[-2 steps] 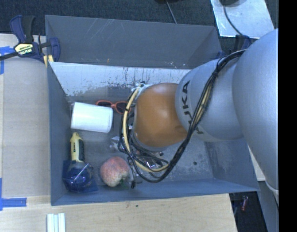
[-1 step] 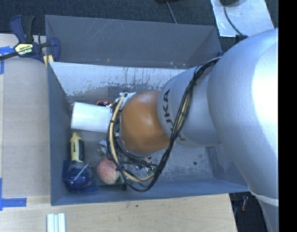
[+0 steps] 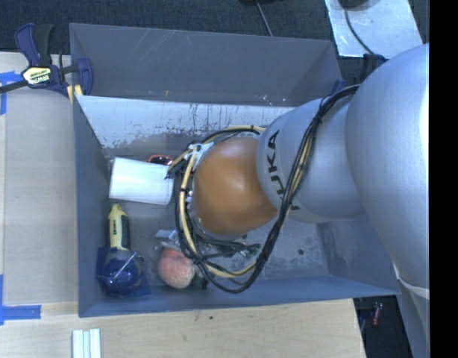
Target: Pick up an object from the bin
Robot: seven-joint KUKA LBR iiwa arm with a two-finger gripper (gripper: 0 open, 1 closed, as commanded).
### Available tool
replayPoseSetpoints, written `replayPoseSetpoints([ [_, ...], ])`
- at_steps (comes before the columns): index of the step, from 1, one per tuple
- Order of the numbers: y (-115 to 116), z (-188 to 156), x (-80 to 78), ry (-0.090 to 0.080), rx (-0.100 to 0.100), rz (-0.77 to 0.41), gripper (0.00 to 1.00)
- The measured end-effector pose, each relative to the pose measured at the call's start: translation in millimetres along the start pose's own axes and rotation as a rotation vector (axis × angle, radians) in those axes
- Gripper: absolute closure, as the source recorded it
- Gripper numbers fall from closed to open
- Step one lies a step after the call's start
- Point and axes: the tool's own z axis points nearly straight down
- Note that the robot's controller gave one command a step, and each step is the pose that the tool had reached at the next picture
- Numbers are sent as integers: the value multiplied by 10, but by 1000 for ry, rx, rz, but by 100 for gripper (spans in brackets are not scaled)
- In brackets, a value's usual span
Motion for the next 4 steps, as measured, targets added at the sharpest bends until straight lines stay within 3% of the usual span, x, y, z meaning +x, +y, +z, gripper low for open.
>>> replayPoseSetpoints([
  [2,13,-141,19,7,-4,1,100],
  [4,4,-476,1,0,-1,3,100],
])
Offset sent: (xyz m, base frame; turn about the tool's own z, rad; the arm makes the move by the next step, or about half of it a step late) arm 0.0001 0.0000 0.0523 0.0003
